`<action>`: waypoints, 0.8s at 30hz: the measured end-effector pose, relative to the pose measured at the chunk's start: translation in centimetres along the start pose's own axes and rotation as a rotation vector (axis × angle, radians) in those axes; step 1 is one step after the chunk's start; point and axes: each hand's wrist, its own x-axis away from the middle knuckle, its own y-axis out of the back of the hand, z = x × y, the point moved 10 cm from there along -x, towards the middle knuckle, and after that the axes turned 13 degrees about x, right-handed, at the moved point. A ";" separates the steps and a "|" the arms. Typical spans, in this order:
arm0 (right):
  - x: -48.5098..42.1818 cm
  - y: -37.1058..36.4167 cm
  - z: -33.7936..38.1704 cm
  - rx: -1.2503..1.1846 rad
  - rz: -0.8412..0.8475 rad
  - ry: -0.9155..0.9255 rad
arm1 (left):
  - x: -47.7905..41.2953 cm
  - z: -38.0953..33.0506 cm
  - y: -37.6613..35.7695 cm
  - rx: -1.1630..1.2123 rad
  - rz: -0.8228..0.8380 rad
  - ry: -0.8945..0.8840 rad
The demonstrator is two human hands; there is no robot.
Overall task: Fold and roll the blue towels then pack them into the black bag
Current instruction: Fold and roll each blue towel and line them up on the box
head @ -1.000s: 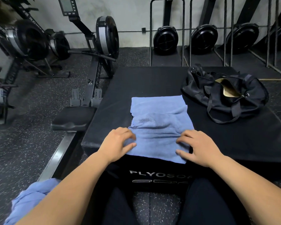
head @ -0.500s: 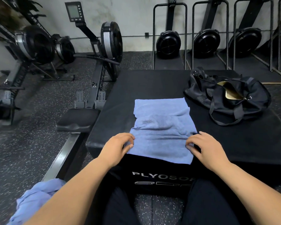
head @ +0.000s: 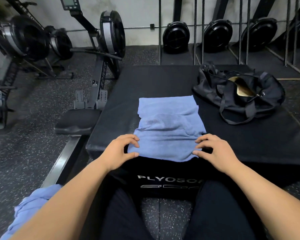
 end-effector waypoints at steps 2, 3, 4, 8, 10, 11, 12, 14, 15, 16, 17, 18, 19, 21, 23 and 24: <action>-0.4 0.6 -0.6 -0.058 -0.046 -0.089 | 0.0 0.1 0.2 0.063 -0.040 0.034; -0.6 0.9 -1.1 -0.093 -0.069 -0.157 | -0.2 0.1 0.4 0.095 -0.082 0.050; -0.7 1.2 -1.5 -0.112 -0.092 -0.217 | -0.4 0.1 0.8 0.118 -0.140 0.073; -1.4 1.3 -1.8 -0.178 -0.142 -0.325 | -1.7 0.2 1.3 0.151 -0.343 0.186; -1.4 1.1 -2.1 -0.207 -0.142 -0.363 | -2.1 0.4 1.0 0.162 -0.378 0.210; -1.4 1.0 -2.1 -0.202 -0.139 -0.359 | -2.2 0.4 0.9 0.159 -0.379 0.215; -1.3 0.9 -2.1 -0.190 -0.137 -0.343 | -2.3 0.5 0.8 0.156 -0.368 0.213; -1.1 1.0 -1.8 -0.177 -0.140 -0.308 | -2.1 0.4 0.5 0.150 -0.318 0.188; -0.9 1.1 -1.6 -0.174 -0.137 -0.293 | -2.0 0.4 0.5 0.147 -0.283 0.173; -0.9 1.0 -1.3 -0.172 -0.130 -0.273 | -1.9 0.3 0.5 0.145 -0.244 0.163; -0.9 0.9 -1.0 -0.171 -0.116 -0.251 | -1.8 0.3 0.6 0.146 -0.204 0.162; -0.9 0.7 -0.8 -0.170 -0.102 -0.229 | -1.7 0.3 0.6 0.152 -0.169 0.166; -1.0 0.7 -0.6 -0.163 -0.092 -0.216 | -1.6 0.3 0.7 0.162 -0.150 0.171; -1.0 0.7 -0.7 -0.162 -0.094 -0.229 | -1.5 0.3 1.0 0.187 -0.167 0.175; -0.9 1.1 -0.9 -0.177 -0.134 -0.263 | -1.5 0.3 1.1 0.223 -0.224 0.171; -0.9 1.3 -1.0 -0.188 -0.154 -0.279 | -1.5 0.2 1.1 0.239 -0.252 0.163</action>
